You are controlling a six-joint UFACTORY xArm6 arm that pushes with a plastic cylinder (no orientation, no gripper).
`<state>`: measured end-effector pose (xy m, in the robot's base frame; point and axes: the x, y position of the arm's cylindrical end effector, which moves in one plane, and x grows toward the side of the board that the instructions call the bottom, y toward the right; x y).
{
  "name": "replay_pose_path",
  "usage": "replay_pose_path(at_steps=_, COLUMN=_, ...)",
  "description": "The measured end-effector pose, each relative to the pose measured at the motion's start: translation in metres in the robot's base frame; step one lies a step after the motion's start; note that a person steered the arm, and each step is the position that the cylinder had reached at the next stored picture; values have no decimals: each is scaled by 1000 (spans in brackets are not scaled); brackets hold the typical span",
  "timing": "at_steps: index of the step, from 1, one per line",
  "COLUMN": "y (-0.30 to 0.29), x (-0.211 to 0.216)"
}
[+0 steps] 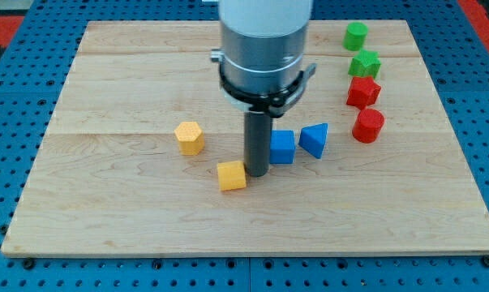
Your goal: Place the heart left to the cube
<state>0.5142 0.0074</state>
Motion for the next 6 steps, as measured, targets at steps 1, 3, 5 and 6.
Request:
replay_pose_path(at_steps=1, y=15, x=44)
replay_pose_path(at_steps=3, y=-35, x=34)
replay_pose_path(at_steps=5, y=-36, x=0)
replay_pose_path(at_steps=6, y=-36, x=-12)
